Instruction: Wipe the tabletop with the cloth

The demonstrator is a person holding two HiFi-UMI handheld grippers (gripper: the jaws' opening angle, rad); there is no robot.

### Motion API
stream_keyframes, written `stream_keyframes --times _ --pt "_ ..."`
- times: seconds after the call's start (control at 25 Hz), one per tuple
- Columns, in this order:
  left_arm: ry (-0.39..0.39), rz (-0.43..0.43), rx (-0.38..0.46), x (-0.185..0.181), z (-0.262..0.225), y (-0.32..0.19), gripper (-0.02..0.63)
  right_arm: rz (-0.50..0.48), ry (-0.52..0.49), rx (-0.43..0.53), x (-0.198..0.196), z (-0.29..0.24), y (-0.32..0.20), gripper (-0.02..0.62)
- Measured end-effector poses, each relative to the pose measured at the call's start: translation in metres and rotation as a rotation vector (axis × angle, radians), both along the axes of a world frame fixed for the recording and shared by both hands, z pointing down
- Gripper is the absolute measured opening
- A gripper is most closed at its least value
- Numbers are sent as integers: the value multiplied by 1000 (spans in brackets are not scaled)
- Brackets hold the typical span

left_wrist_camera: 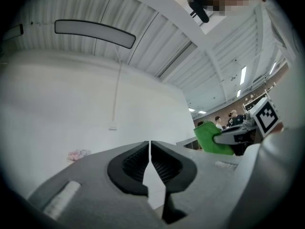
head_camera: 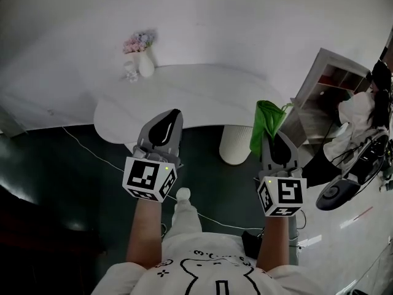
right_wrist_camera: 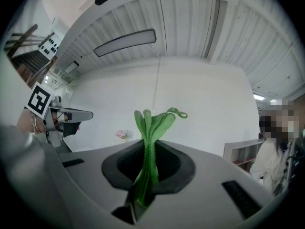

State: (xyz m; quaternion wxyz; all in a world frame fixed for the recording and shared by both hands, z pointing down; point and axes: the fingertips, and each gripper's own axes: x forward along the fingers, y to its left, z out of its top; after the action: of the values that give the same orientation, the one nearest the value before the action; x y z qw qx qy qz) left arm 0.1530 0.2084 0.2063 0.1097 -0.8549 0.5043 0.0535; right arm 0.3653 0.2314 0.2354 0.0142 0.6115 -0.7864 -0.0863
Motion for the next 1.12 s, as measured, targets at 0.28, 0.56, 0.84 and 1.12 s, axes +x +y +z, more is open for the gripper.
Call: stream_keyframes --times 0.28,0.56,0.84,1.12 --pt "-6 35 -8 0 24 -46 20 32 -4 -4 0 23 -38 44" --pt "2 49 -12 -15 27 -123 20 46 13 -7 -17 26 -111 44" --pt "17 65 -30 -38 33 -219 20 73 1 -29 -37 35 -202 44" --pt "9 112 -54 -53 36 -314 20 115 12 -41 -57 35 -290 44"
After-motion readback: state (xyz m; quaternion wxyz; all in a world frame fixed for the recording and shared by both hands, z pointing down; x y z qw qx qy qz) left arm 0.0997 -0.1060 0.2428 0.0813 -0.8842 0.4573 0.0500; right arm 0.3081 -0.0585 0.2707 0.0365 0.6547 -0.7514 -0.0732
